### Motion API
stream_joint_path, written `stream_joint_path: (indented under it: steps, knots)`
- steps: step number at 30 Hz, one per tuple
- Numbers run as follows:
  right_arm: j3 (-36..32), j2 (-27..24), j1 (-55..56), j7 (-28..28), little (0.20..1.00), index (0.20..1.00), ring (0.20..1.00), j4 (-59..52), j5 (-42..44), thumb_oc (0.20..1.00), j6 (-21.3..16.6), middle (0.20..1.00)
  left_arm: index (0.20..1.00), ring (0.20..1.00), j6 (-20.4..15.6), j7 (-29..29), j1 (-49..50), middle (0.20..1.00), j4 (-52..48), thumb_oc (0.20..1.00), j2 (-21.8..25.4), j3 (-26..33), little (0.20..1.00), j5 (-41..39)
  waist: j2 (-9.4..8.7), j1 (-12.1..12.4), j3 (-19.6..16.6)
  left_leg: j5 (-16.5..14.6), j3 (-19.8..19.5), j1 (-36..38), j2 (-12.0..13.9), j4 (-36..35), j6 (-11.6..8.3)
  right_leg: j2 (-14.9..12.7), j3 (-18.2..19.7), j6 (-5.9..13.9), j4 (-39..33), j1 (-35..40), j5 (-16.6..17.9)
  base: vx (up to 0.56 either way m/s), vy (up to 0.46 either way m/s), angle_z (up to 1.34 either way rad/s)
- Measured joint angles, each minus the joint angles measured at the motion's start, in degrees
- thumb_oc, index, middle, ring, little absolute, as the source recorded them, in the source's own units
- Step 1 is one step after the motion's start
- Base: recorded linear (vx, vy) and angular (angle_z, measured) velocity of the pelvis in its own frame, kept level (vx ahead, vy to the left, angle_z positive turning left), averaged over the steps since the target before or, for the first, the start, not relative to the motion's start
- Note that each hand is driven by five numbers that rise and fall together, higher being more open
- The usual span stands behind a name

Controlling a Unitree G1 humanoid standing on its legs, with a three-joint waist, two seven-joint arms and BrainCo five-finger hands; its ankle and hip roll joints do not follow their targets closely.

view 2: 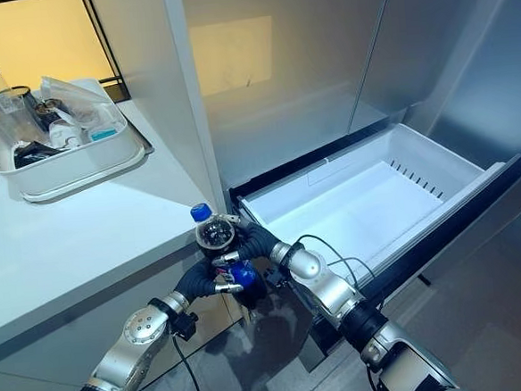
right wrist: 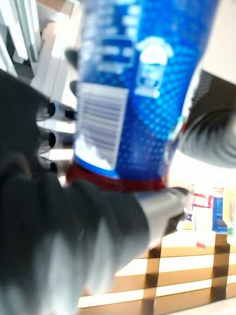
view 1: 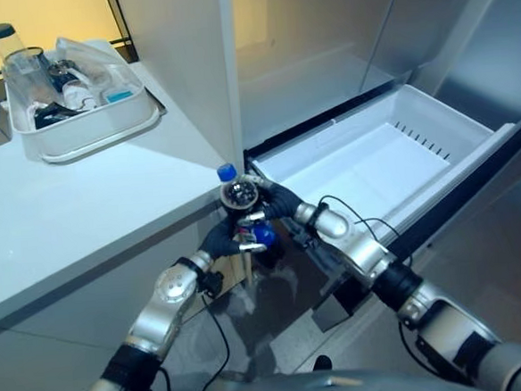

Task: Take the drinks into the refrigerator

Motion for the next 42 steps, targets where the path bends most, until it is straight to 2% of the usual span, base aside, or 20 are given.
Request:
stream_joint_path:
  steps: [8, 12, 15, 20, 27, 32, 35, 39, 40, 42]
  knots:
    - [-2.20, -0.59, 3.05, -2.21, 0.200, 0.200, 0.200, 0.26, 0.02, 0.200, 0.30, 0.200, 1.000, 1.000, -0.05, 0.93, 0.96, 1.000, -0.01, 1.000, -1.69, 0.03, 1.000, 1.75, 0.00, 0.11, -0.03, 0.07, -0.10, -0.08, 0.03, 0.00, 0.02, 0.03, -0.10, 0.00, 0.00, -0.02, 0.00, 0.00, 0.000, 0.00]
    - [-4.98, -1.03, 4.19, -3.25, 0.200, 0.200, 0.200, 0.15, 0.11, 0.200, 0.40, 0.200, 1.000, 1.000, -2.13, 1.74, 3.02, 1.000, -0.06, 1.000, -3.05, 1.10, 1.000, 2.02, -0.01, 0.39, -0.03, 0.07, -0.10, -0.21, 0.01, 0.00, 0.02, 0.22, -0.10, 0.00, 0.00, -0.13, 0.00, 0.00, 0.000, 0.00]
    - [-8.92, -2.80, 6.45, -6.12, 0.200, 0.200, 0.200, -0.36, 0.52, 0.200, 0.40, 0.200, 1.000, 1.000, -4.23, 2.90, 5.41, 1.000, -0.16, 1.000, -4.39, 3.65, 1.000, 1.90, -0.01, 1.45, -0.03, 0.08, -0.20, -0.40, -0.01, -0.01, 0.04, 0.19, -0.19, 0.01, 0.00, -0.24, 0.00, 0.00, 0.000, 0.00]
    - [-18.30, -8.10, 11.84, -8.39, 0.200, 0.200, 0.200, -7.46, 1.92, 0.200, 0.28, 0.200, 1.000, 1.000, -4.71, 3.73, 13.15, 1.000, -0.23, 1.000, -4.06, 9.26, 1.000, 1.82, 0.07, 1.51, 0.02, 0.10, -0.24, -0.73, -0.04, -0.02, 0.07, 0.16, -0.25, 0.09, -0.01, -0.55, -0.05, 0.00, 0.000, 0.00]
    - [-27.24, -8.36, 14.25, -12.66, 0.200, 0.200, 0.200, -16.09, 5.90, 0.200, -2.58, 0.200, 1.000, 1.000, -5.32, 4.18, 14.54, 1.000, -1.28, 1.000, -4.32, 11.91, 1.000, 1.81, 0.08, 1.53, 0.03, 0.15, -0.34, -1.53, -0.06, -0.02, 0.13, 0.19, -0.31, 0.09, -0.02, -1.32, -0.01, 0.00, 0.000, 0.00]
    - [-33.36, -12.05, 14.25, -15.99, 0.200, 0.200, 0.200, -15.86, 7.90, 0.200, -3.68, 0.200, 1.000, 1.000, -6.74, 3.95, 15.95, 1.000, -7.81, 1.000, -4.25, 14.35, 1.000, 1.40, -0.01, 1.48, 0.10, 0.15, -0.34, -2.36, -0.12, -0.01, 0.13, 0.17, -0.30, 0.15, 0.00, -2.05, -0.03, 0.00, 0.000, 0.00]
    - [-33.04, -14.39, 13.14, -17.11, 0.200, 0.200, 0.200, -8.81, 5.40, 0.200, -4.65, 0.200, 1.000, 1.000, -6.77, 2.95, 15.79, 1.000, -9.87, 1.000, -4.33, 13.80, 1.000, -0.85, -0.33, 1.61, 0.28, 0.15, -0.40, -2.43, -0.08, -0.01, 0.13, 0.23, -0.33, 0.14, 0.01, -2.09, -0.03, 0.00, 0.000, 0.00]
    - [-30.37, -14.74, 9.20, -19.21, 0.200, 0.200, 0.200, 11.56, 1.33, 0.200, -1.44, 0.200, 1.000, 1.000, -6.78, 2.39, 15.36, 1.000, -11.70, 1.000, -3.90, 12.64, 1.000, -3.01, -1.33, 2.62, 0.84, 0.15, -0.45, -2.56, 0.07, -0.01, 0.12, 0.35, -0.39, 0.13, -0.01, -2.24, -0.02, -0.02, -0.004, 0.00]
    - [-29.70, -14.89, 8.62, -19.18, 0.200, 0.200, 0.200, 12.77, 0.18, 0.200, -0.62, 0.200, 1.000, 1.000, -6.85, 2.40, 15.46, 1.000, -11.93, 1.000, -3.78, 12.68, 1.000, -3.18, -1.48, 2.83, 0.92, 0.16, -0.49, -2.63, 0.09, -0.01, 0.11, 0.37, -0.44, 0.13, -0.01, -2.29, -0.03, -0.05, 0.001, 0.00]
    - [-25.42, -15.00, 1.35, -19.55, 0.200, 0.200, 0.200, 23.21, -2.96, 0.200, -0.22, 0.200, 1.000, 1.000, -7.05, 2.53, 14.49, 1.000, -11.98, 1.000, -1.99, 10.66, 1.000, -4.20, -2.51, 3.11, 1.52, 0.25, -0.60, -2.78, 0.21, -0.01, -0.03, 0.42, -0.53, 0.11, -0.11, -2.41, -0.02, -0.05, 0.013, 0.03]
